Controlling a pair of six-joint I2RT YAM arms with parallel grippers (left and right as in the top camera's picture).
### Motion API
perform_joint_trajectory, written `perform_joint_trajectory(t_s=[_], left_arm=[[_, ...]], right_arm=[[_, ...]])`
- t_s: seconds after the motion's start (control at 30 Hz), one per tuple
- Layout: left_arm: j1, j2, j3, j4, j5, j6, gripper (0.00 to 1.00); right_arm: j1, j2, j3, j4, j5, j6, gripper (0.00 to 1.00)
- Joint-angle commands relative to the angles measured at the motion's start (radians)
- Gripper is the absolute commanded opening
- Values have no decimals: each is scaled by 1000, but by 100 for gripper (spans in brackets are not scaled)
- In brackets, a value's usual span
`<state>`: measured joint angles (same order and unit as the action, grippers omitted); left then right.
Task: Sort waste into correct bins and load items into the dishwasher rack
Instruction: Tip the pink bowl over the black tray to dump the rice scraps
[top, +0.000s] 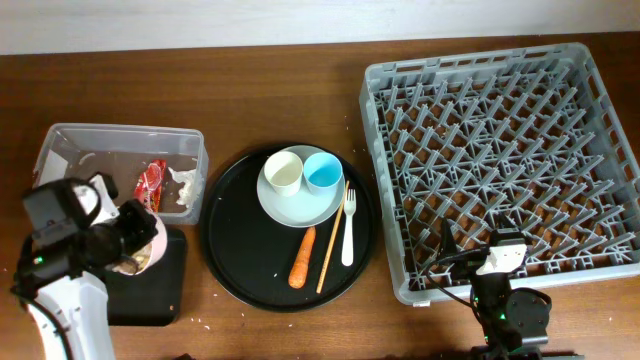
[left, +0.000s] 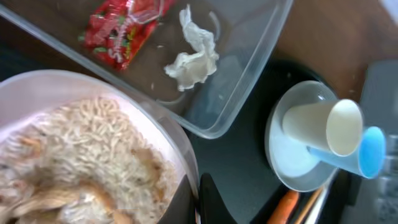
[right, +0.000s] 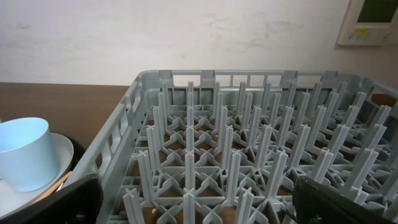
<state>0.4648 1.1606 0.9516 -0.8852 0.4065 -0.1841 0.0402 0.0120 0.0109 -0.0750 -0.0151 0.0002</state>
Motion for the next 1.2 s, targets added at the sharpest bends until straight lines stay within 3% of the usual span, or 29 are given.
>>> perform_joint_trajectory(t_s=[0.0,0.1,0.2,0.33,0.4,0.5,0.67,0.77,0.83,0.93,1.17], left_arm=[[188,39,-76,68,332,130,0],[362,61,-150,137,474,129,0],[477,62,-183,141,480,151,0],[479,62,-183,131,498,251,0],[479,62,-183,124,672,383,0],[504,62,-185,95,684,426,0],[586,62,-185,-44,916,609,0],[617,62,-185,-76,954,611,0],[640,62,-185,-150,1039,705,0],[693,62,-185,-156,1038,755,0],[758,63,-185,-169,1098,765,1]], right_arm=[[5,-6,-5,-4,5,5,99],[5,-6,-5,-4,5,5,99],[5,-6,-5,-4,5,5,99],[5,-6,-5,-4,5,5,99],[5,-6,-5,-4,5,5,99],[5,-6,-5,-4,5,5,99],[5,-6,-5,-4,5,5,99],[5,-6,-5,-4,5,5,99],[5,-6,-5,-4,5,5,99],[5,-6,-5,-4,5,5,99],[5,-6,-5,-4,5,5,98]])
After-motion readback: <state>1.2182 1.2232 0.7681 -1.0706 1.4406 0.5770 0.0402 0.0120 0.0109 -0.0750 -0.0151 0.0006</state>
